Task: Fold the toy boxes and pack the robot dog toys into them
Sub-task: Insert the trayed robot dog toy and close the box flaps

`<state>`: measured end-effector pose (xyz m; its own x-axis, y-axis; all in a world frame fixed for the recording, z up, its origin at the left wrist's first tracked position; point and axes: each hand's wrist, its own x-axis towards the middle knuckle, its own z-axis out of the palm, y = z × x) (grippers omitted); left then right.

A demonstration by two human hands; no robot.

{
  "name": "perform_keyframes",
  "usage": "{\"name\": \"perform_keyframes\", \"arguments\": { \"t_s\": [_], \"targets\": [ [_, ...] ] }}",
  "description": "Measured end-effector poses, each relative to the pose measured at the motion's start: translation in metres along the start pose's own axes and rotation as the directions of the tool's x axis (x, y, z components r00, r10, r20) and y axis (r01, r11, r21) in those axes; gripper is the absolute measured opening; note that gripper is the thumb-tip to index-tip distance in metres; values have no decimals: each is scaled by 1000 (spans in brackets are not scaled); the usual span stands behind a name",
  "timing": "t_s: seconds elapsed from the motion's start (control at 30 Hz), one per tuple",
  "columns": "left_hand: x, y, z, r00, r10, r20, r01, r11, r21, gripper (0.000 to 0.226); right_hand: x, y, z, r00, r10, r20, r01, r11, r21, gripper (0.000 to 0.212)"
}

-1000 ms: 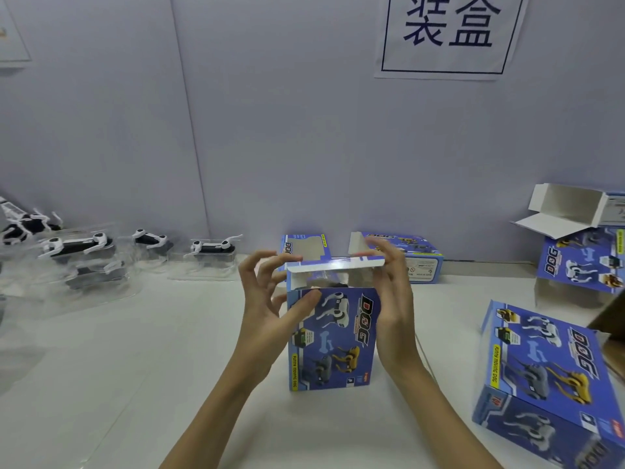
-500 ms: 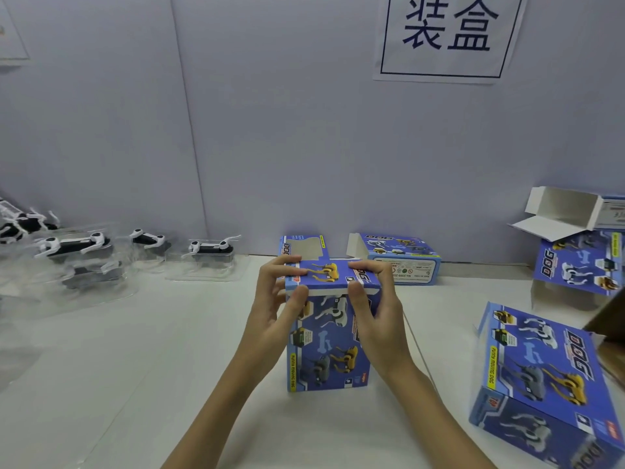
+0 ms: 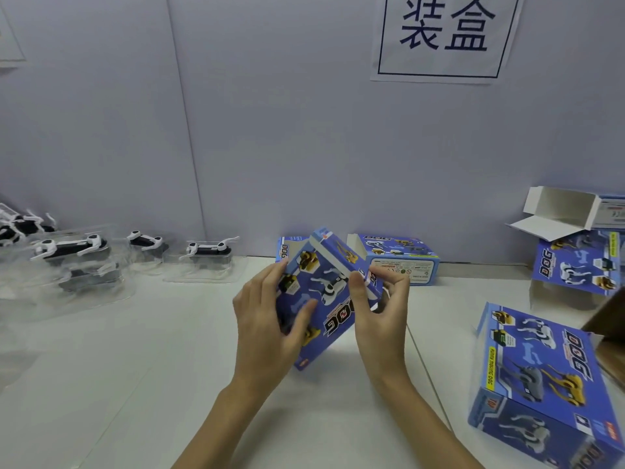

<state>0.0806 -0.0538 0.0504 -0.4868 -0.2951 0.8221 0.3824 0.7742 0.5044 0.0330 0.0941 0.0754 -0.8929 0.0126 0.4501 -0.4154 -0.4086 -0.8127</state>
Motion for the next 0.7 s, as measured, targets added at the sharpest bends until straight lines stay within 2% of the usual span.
{"name": "perform_keyframes", "arguments": {
  "t_s": [0.03,0.1,0.17,0.23,0.3,0.4,0.47,0.6,0.7],
  "targets": [
    [-1,1,1,997,73,18,-75,992,105,91,0,2,1,999,33,-8,-33,999,8,40],
    [-3,4,1,990,115,78,-130,965,227,123,-1,5,1,996,85,-1,-85,996,-10,40],
    [-4,4,1,987,113,116,-141,954,265,135,1,5,0,996,78,37,-76,996,-56,40],
    [-2,2,-2,986,116,122,-145,955,259,133,6,3,-3,993,63,103,-55,995,-85,42],
    [2,-3,-6,980,133,146,-169,947,273,130,13,2,-9,978,108,180,-94,992,-86,38],
    [8,-16,-17,952,180,247,-249,925,286,123,19,3,-17,934,198,297,-168,978,-121,37],
    [11,-26,-24,921,225,318,-318,906,280,118,19,6,-17,916,202,348,-157,976,-151,34],
    [11,-31,-30,893,246,377,-356,898,257,120,16,10,-14,904,193,380,-152,979,-136,41],
    [8,-21,-24,898,257,357,-371,878,302,125,14,11,-13,918,172,357,-109,976,-191,30]
  ]
}}
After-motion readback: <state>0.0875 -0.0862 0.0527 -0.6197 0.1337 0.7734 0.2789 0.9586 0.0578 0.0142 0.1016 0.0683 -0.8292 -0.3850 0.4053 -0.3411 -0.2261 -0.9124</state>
